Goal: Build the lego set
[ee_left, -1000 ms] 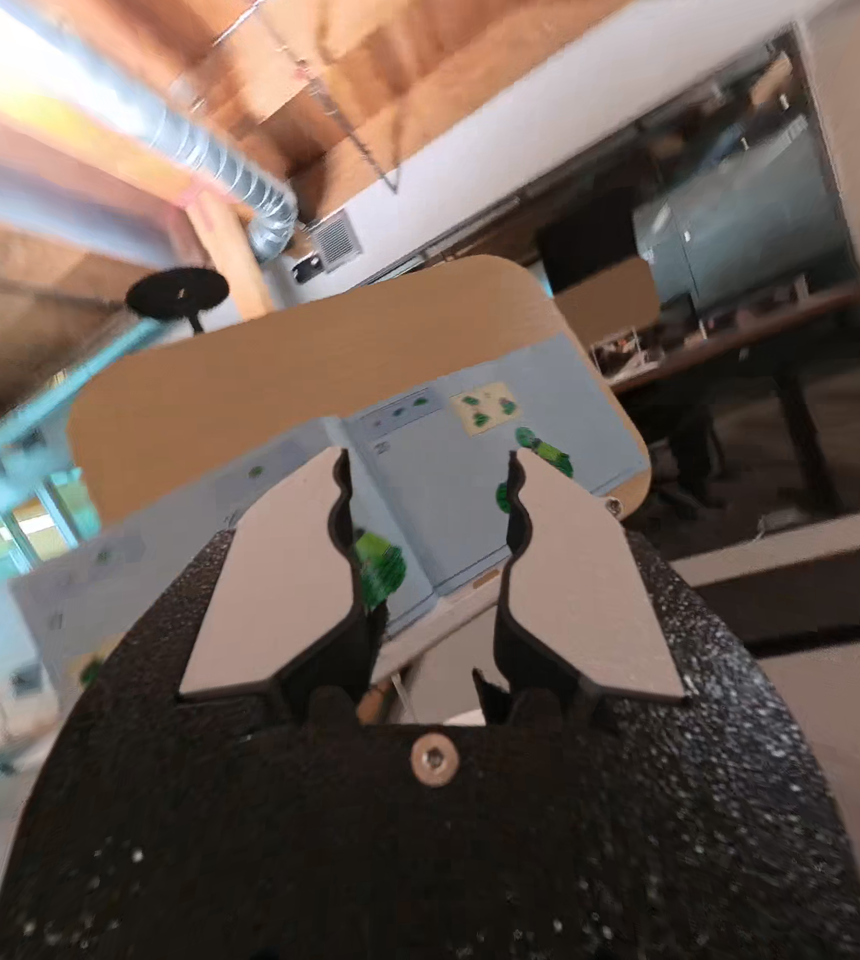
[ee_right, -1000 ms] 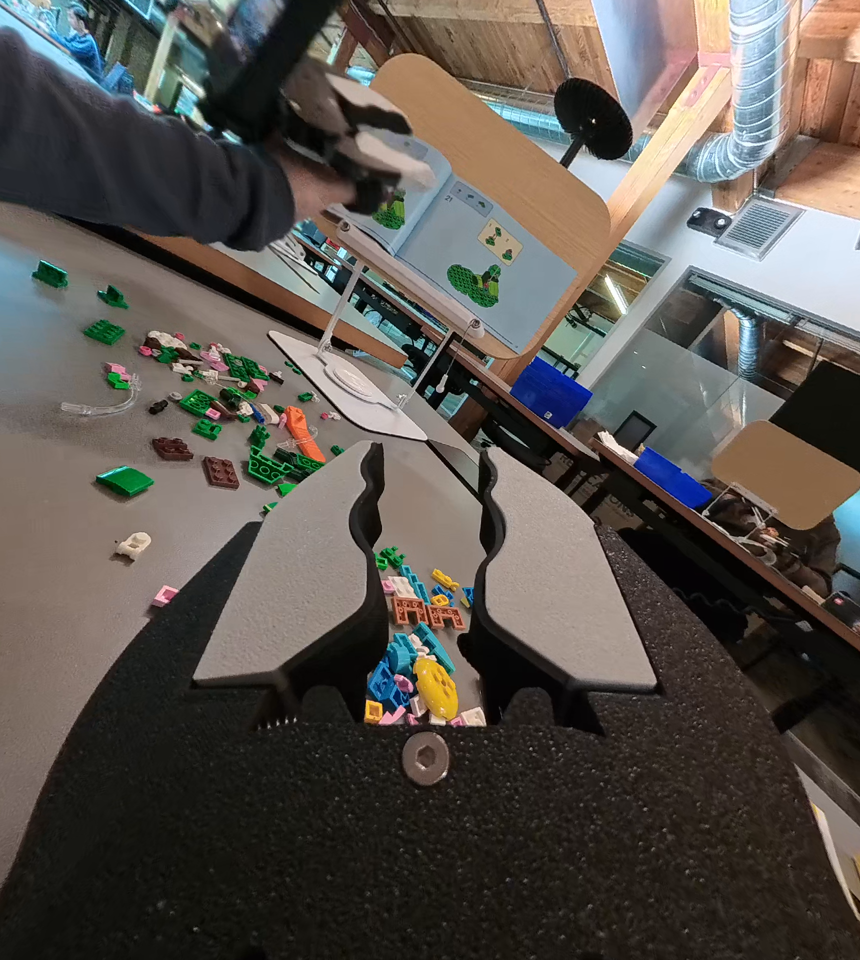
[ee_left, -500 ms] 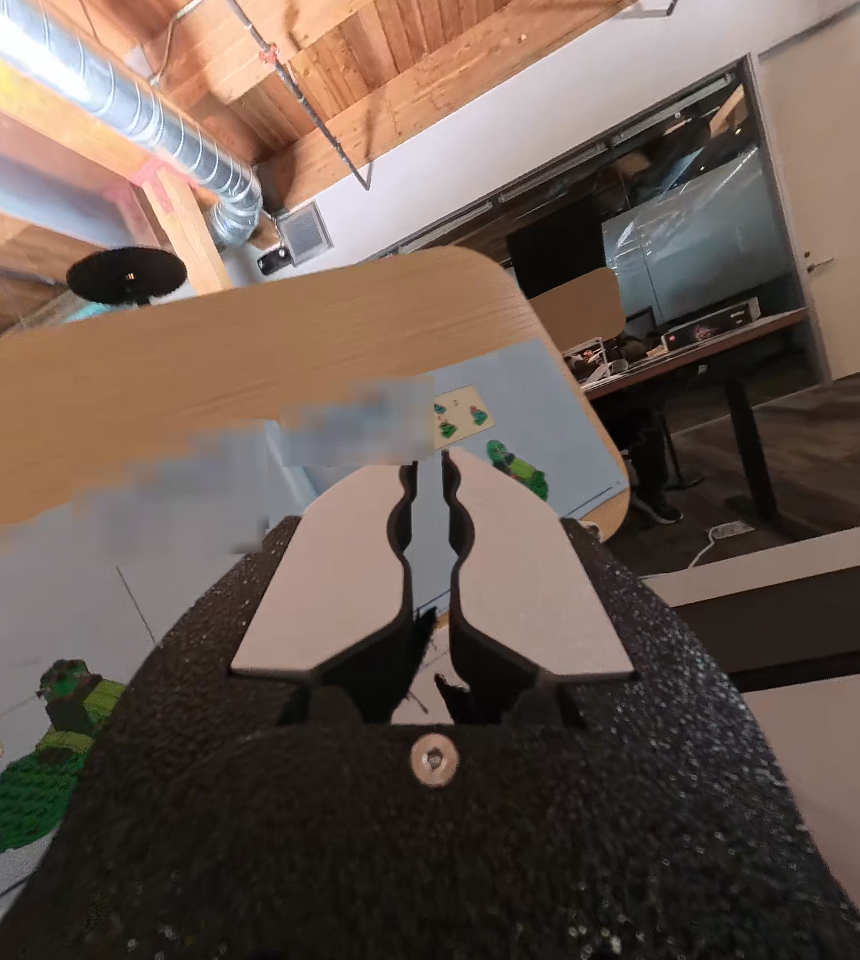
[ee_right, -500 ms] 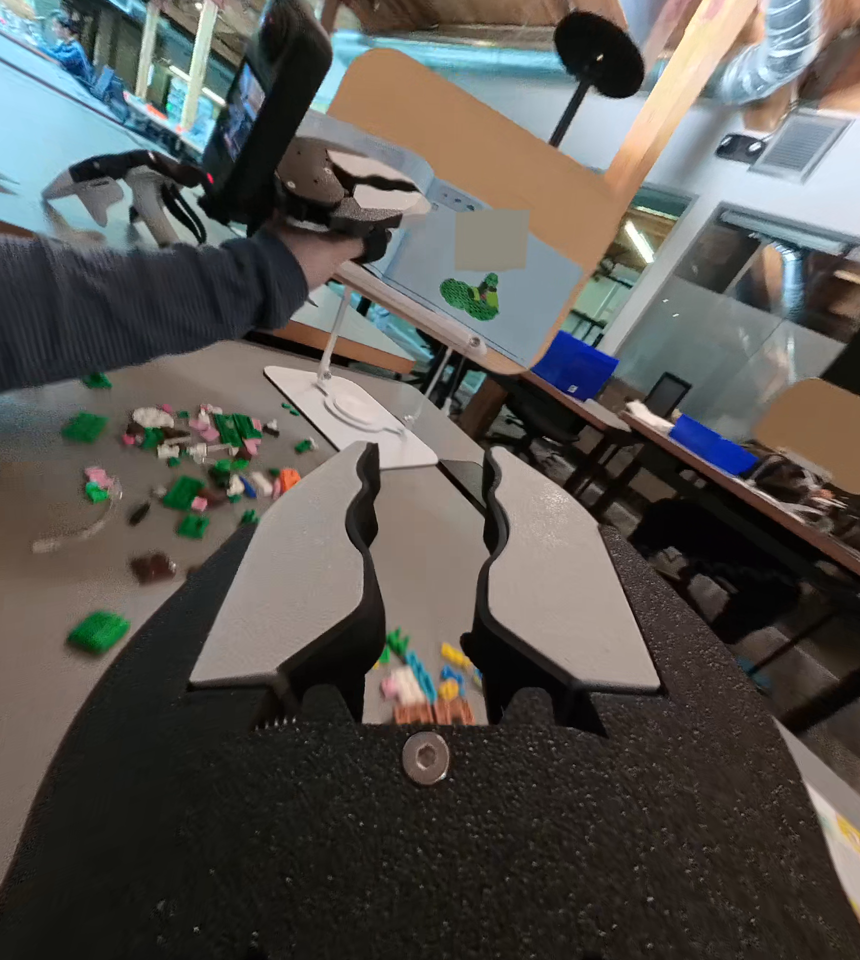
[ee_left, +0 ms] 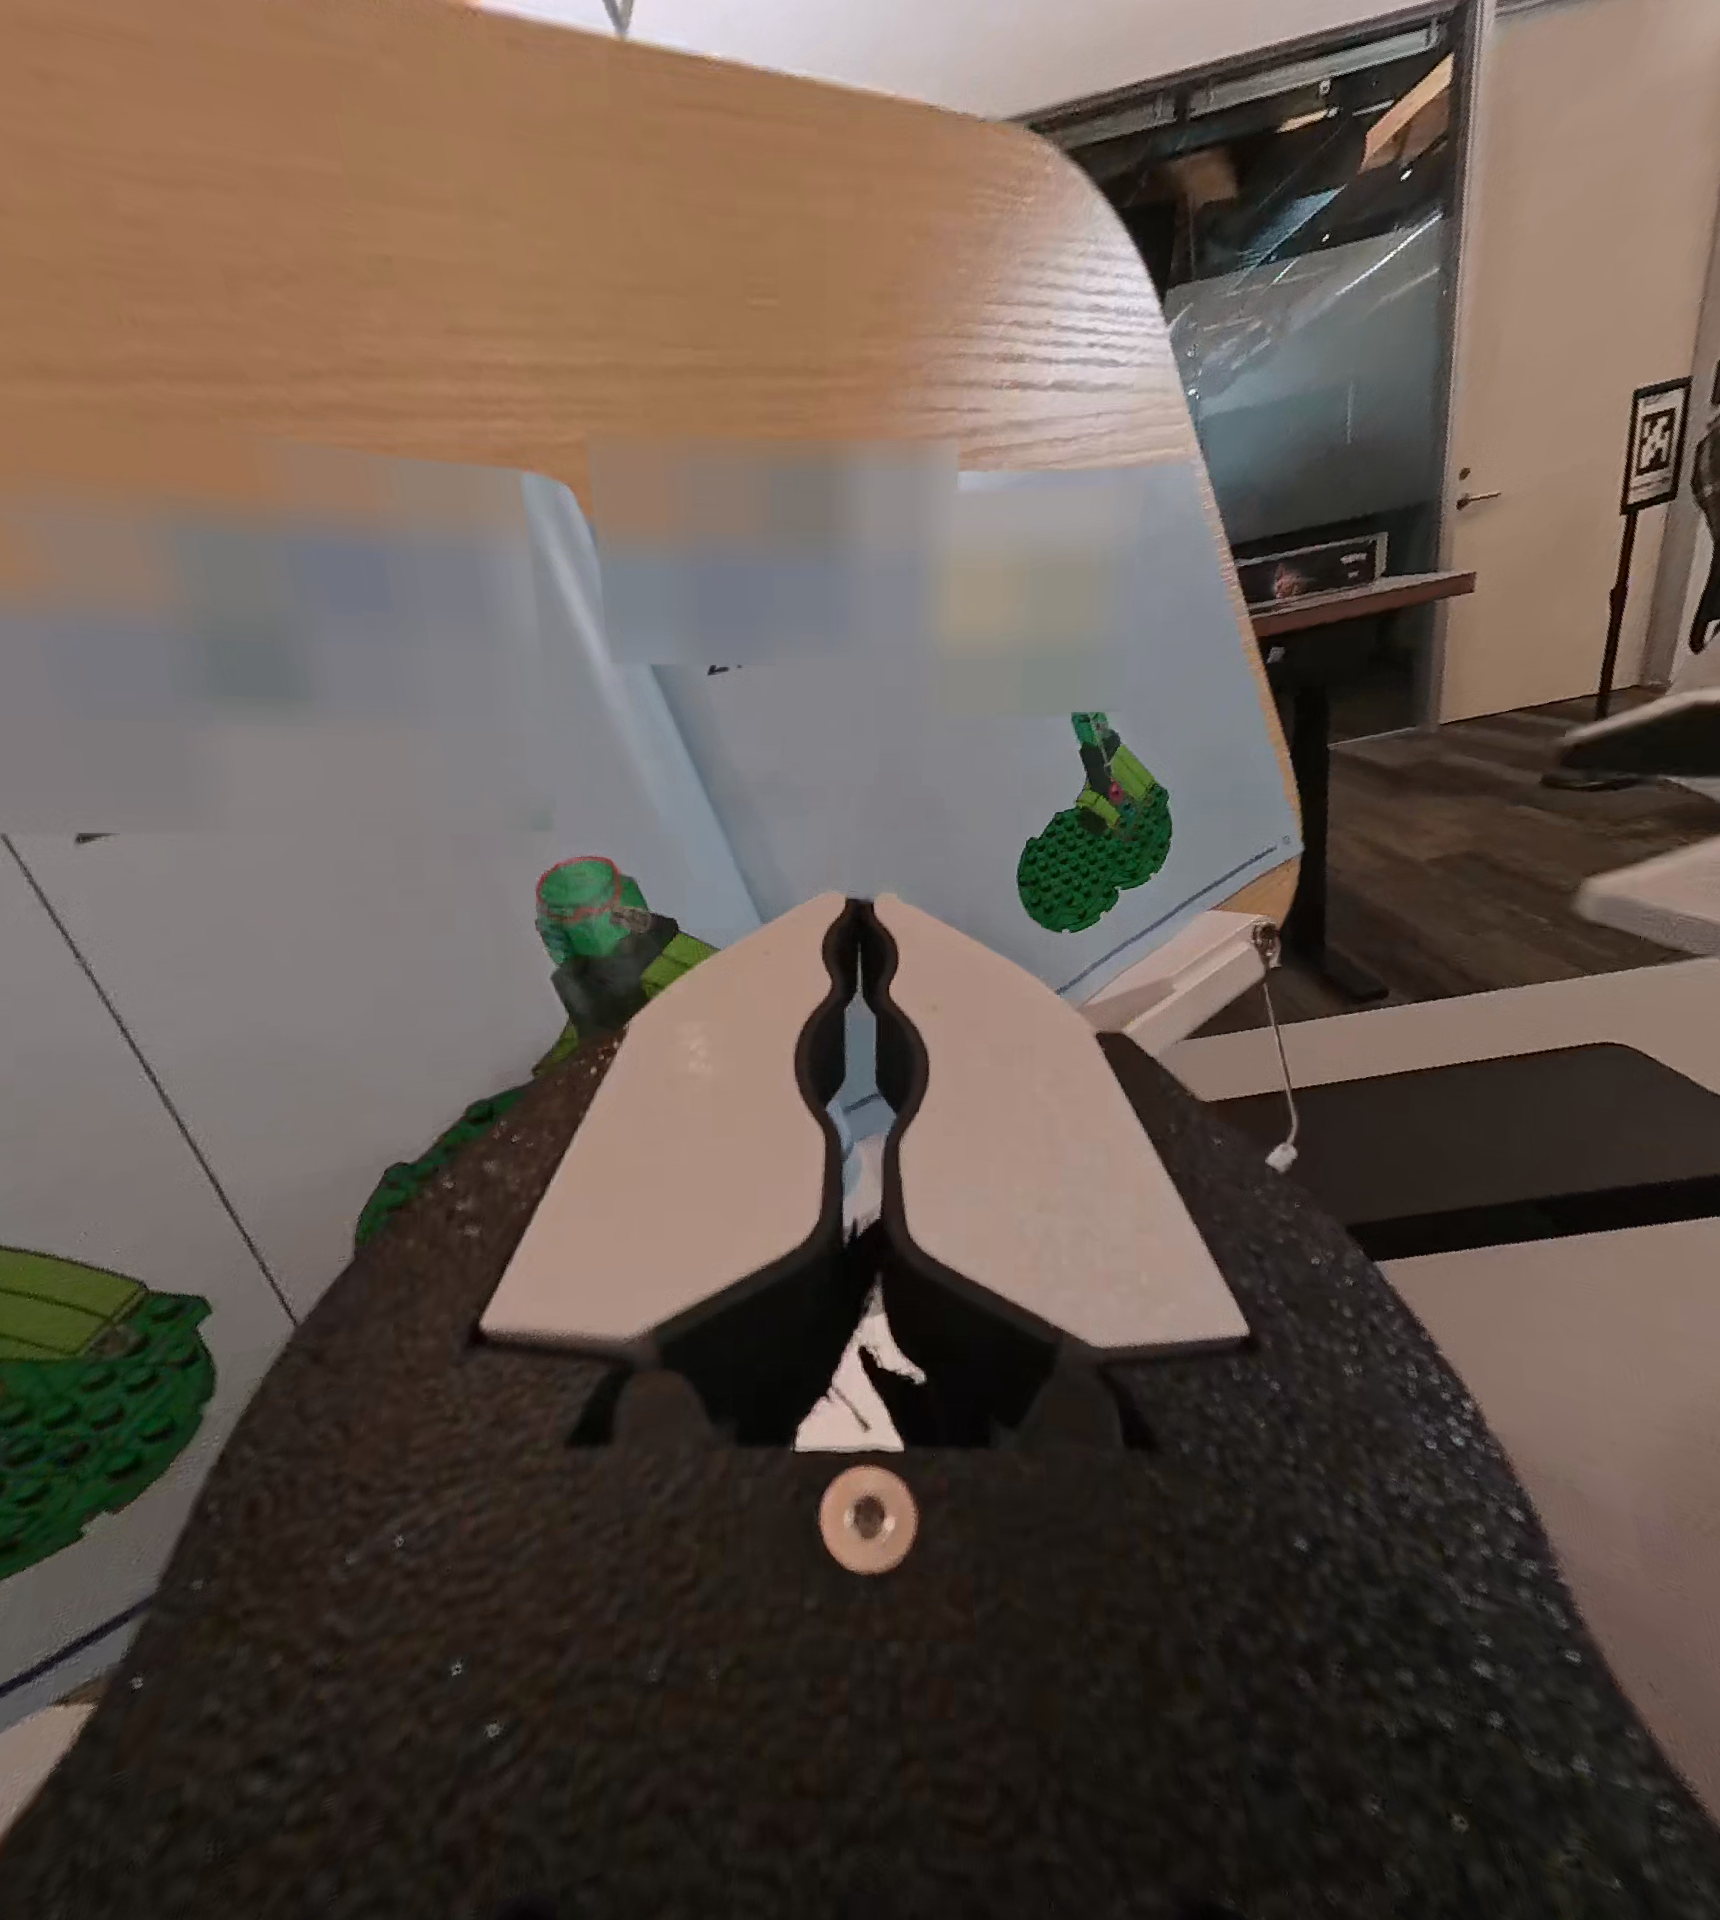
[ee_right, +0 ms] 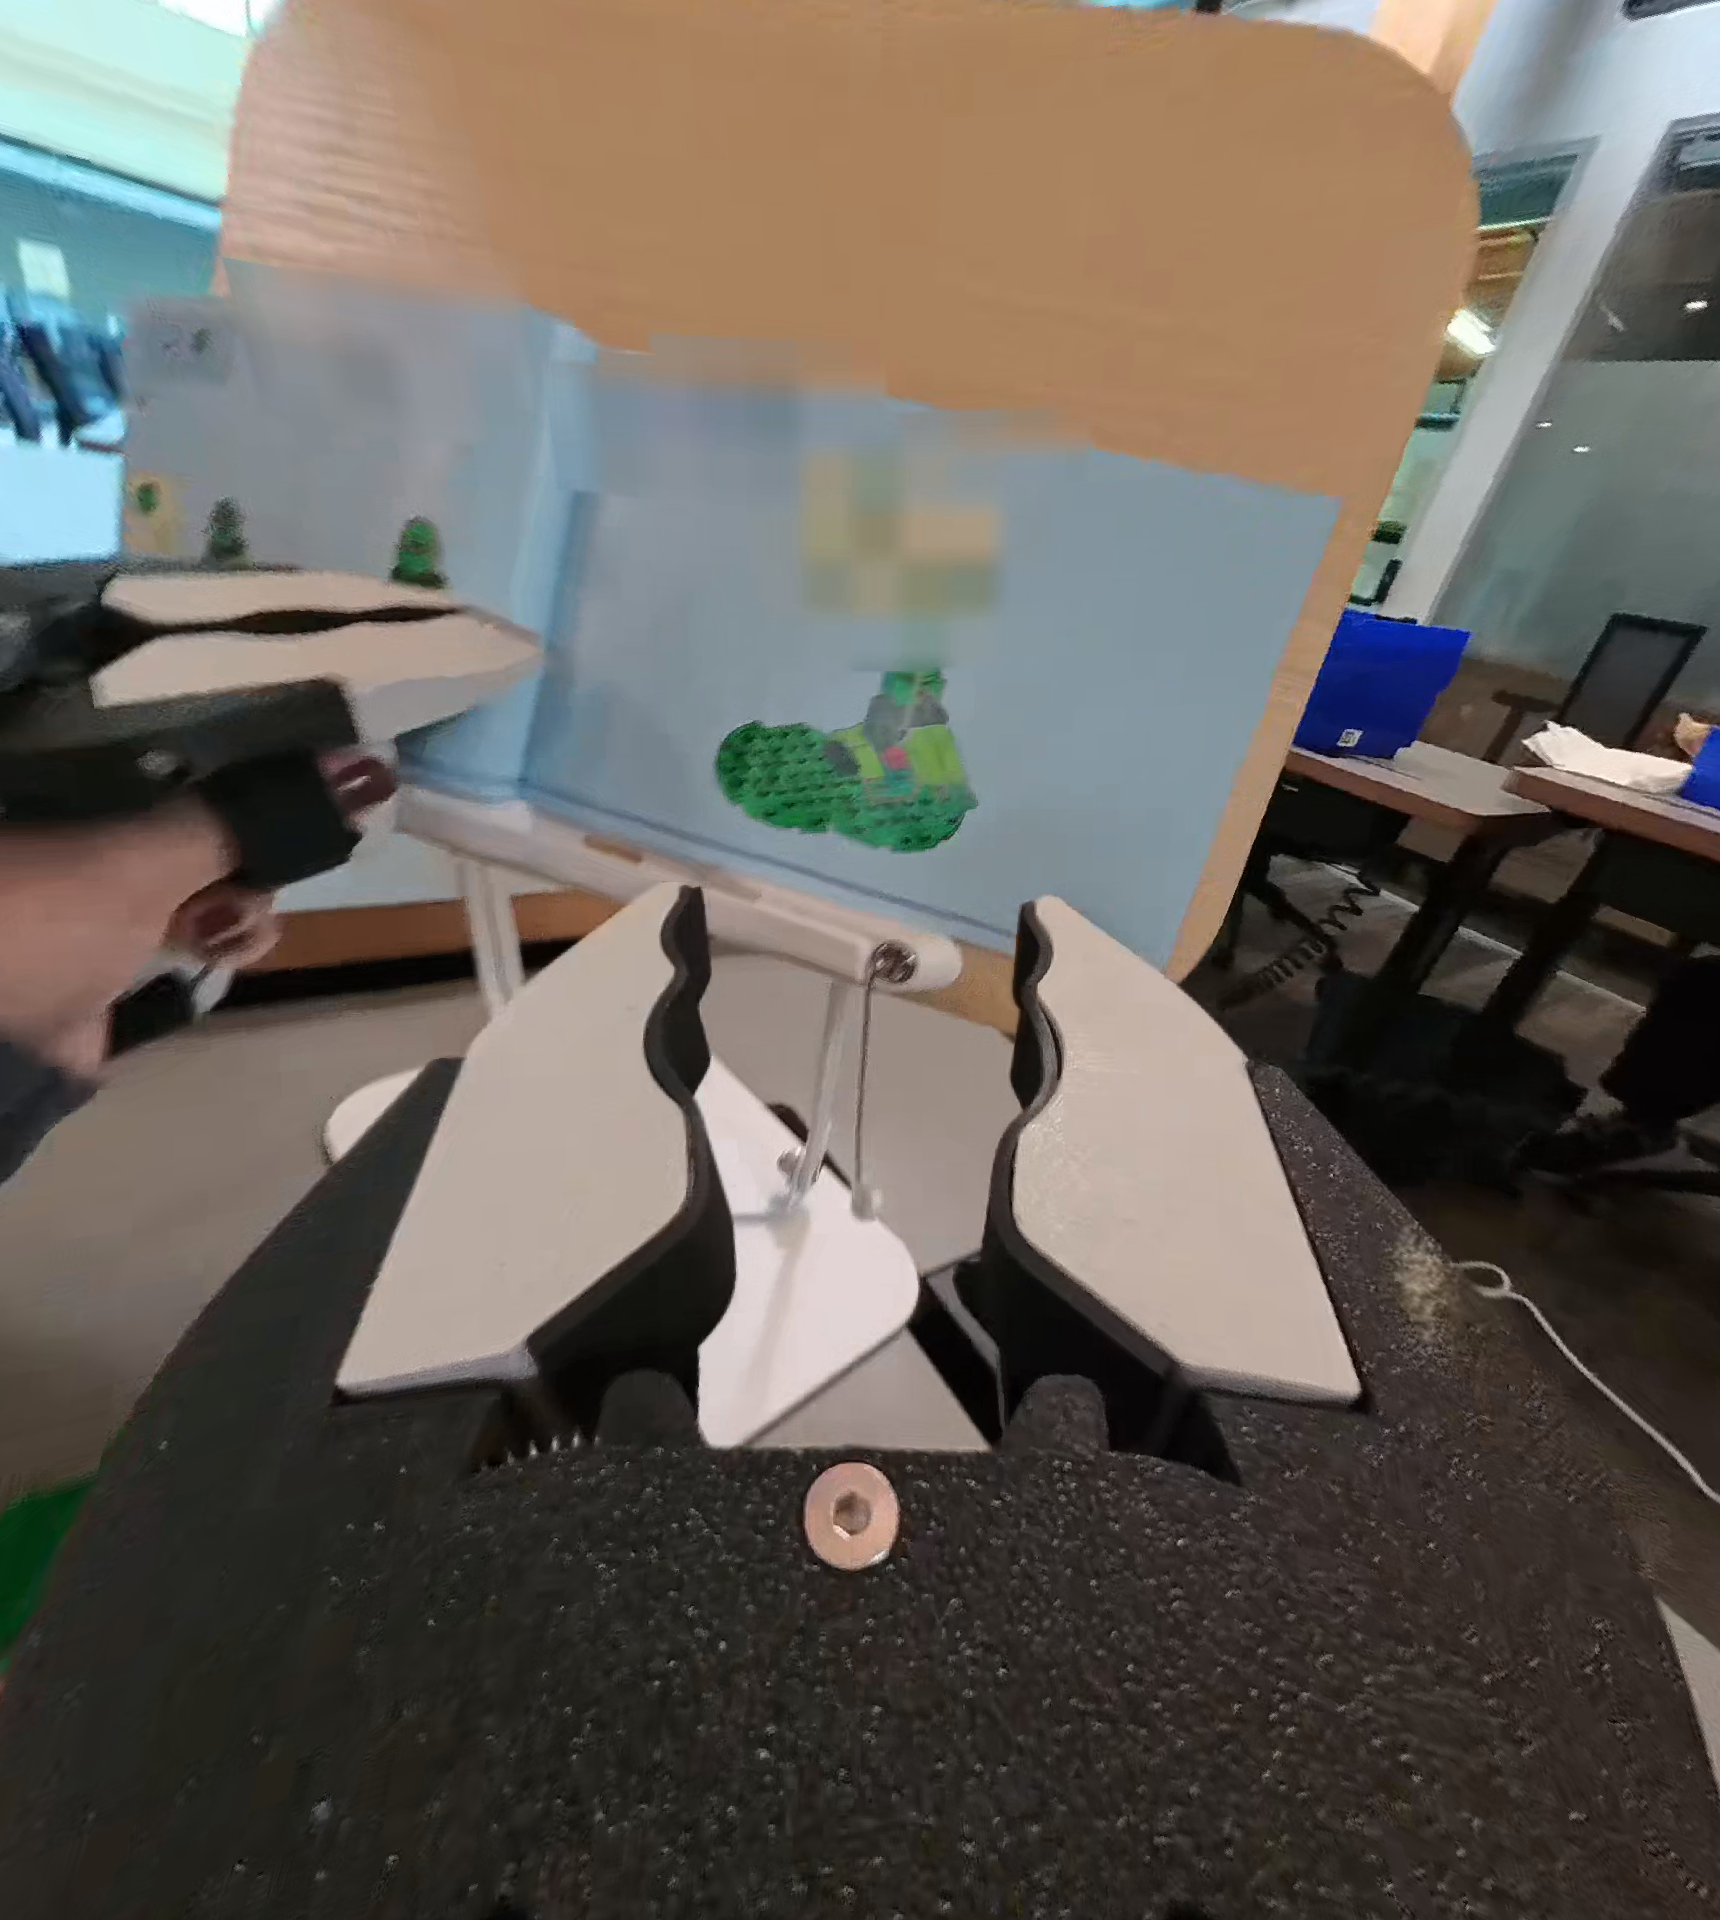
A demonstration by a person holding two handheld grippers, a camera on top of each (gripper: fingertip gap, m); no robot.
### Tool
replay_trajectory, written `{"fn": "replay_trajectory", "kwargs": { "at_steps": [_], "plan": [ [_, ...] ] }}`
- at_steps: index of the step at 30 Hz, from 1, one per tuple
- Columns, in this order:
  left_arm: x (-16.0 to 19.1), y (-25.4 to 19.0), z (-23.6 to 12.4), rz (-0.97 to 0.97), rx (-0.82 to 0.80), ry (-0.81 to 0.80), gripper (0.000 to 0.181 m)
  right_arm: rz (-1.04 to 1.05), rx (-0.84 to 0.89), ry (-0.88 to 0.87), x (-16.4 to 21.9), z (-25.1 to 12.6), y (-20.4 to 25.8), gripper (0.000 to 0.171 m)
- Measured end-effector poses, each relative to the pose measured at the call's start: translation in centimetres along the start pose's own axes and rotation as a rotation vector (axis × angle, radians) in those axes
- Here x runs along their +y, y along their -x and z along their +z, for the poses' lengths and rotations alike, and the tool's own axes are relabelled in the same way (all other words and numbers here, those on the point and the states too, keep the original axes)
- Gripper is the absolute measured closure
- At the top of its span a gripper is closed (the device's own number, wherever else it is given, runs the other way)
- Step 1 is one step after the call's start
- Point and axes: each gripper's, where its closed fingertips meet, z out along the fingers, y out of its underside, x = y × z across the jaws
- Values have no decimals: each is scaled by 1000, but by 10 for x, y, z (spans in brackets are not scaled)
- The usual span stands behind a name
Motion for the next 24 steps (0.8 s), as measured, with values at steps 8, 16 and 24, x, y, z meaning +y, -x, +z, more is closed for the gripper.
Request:
{"fn": "replay_trajectory", "kwargs": {
  "at_steps": [8,16,24],
  "plan": [
    [7,-1,3,1,-23,50,181,160,106,-26,18,29,-32,107],
    [14,-6,9,44,-34,132,181,279,24,74,39,44,-39,104],
    [13,-6,9,44,-35,127,181,260,85,119,44,54,-45,105]
  ]
}}
